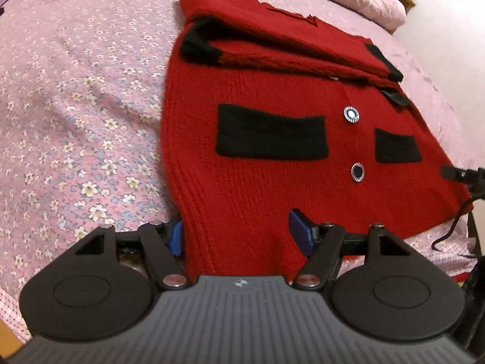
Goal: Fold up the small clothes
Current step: 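Fold the held cardigan side inward over the body and release it, then grasp the cardigan hem with both tools and lift it, then fold the lifted hem over toward the collar and release both tools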
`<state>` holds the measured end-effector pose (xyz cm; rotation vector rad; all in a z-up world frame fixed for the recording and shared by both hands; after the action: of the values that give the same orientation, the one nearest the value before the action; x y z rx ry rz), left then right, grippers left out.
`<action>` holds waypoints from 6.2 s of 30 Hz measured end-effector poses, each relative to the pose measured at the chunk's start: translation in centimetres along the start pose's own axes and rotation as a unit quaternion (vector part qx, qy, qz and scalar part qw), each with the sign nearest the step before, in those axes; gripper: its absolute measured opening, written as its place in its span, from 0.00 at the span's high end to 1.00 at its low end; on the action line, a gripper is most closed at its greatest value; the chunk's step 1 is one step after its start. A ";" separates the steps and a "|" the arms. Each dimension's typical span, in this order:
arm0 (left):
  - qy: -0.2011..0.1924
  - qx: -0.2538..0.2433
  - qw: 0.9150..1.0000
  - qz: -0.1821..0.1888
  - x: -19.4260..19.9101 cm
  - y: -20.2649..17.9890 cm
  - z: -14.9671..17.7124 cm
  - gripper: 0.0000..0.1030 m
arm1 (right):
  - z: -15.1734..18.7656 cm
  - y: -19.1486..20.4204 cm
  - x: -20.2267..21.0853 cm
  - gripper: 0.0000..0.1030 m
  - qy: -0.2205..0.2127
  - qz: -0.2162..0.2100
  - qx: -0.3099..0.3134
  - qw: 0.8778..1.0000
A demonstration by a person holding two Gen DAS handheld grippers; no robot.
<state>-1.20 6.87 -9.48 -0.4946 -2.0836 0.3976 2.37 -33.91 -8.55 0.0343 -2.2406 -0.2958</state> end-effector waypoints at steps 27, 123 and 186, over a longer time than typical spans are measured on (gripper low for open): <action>0.011 -0.019 1.000 -0.015 -1.6 -0.6 0.1 0.28 | 0.9 1.0 0.0 0.44 0.018 0.001 0.021 1.000; -0.235 0.067 0.970 -0.009 1.9 1.7 -27.5 0.88 | -20.8 7.4 -5.1 0.90 -0.222 -0.094 -0.071 0.968; -0.105 -0.072 0.981 -0.143 -7.3 -0.1 -21.4 0.20 | -12.8 8.0 -9.9 0.49 -0.174 0.090 0.031 0.980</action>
<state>20.54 5.02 -3.63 -0.2364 -2.3583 0.1351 19.08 -27.46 -6.50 -0.2017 -2.5784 -0.1407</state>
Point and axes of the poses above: each gripper's, at about its wrist camera, not at the fingertips, and x roughly against the way its jaws point, y to its left, z to its underside, the point moved 5 cm from there along -x, roughly the way its jaws point, and after that the axes turned 14 degrees about z, right-handed, at the moved point
